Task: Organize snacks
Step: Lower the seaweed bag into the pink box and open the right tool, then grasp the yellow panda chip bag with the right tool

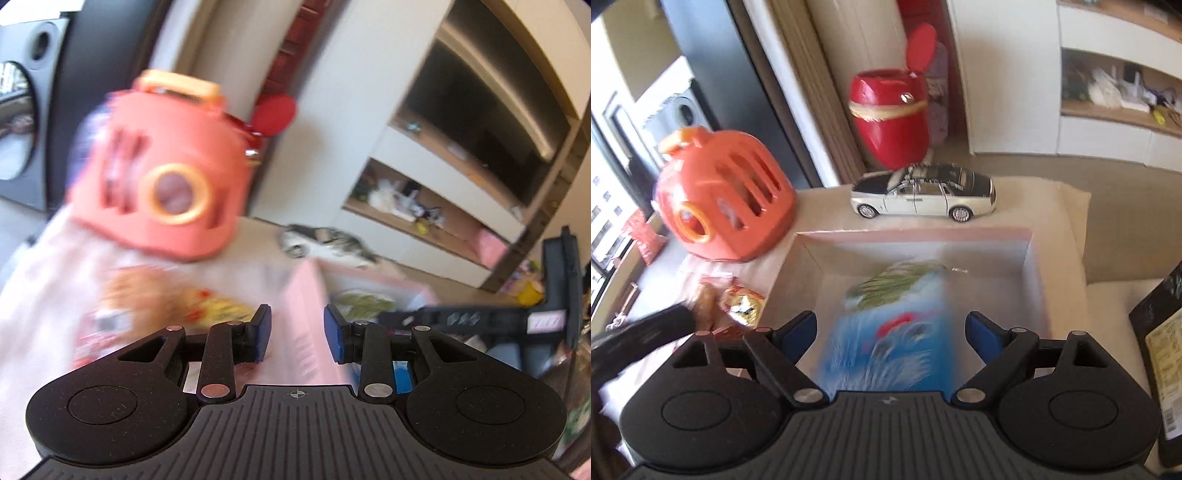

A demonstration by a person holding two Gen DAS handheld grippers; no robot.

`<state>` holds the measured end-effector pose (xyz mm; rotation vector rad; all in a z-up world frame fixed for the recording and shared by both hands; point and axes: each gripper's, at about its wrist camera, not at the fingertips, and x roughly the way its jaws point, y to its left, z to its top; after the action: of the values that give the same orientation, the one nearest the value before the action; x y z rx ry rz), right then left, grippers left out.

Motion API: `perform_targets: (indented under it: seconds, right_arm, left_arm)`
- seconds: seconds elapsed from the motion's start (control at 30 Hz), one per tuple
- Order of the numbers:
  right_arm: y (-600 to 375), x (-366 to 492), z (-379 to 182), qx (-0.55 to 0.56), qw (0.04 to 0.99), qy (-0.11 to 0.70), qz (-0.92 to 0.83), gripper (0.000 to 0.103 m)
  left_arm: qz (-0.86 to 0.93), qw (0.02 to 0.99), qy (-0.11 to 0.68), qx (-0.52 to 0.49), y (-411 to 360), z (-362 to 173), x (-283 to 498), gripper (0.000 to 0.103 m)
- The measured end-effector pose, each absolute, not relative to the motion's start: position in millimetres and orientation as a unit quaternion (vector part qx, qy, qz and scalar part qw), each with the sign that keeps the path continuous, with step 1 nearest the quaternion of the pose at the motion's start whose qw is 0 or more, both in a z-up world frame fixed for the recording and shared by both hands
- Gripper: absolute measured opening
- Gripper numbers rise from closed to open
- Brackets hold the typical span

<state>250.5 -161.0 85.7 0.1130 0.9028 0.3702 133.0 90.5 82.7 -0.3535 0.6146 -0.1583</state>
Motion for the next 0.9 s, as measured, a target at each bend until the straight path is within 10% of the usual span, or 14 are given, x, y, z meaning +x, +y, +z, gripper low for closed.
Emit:
perform_targets:
  seconds: [0.6,0.9]
  right_arm:
    - [-115,68,88,-0.061,0.879,0.367,0.298,0.091]
    - [-58,47,43,-0.066,0.835,0.407,0.364,0.073]
  left_arm:
    - [0.0,0.93,0.365,-0.039,119,43,90,0.043]
    - [-0.008,0.931,0.351,-0.098,159,52,66,0.041]
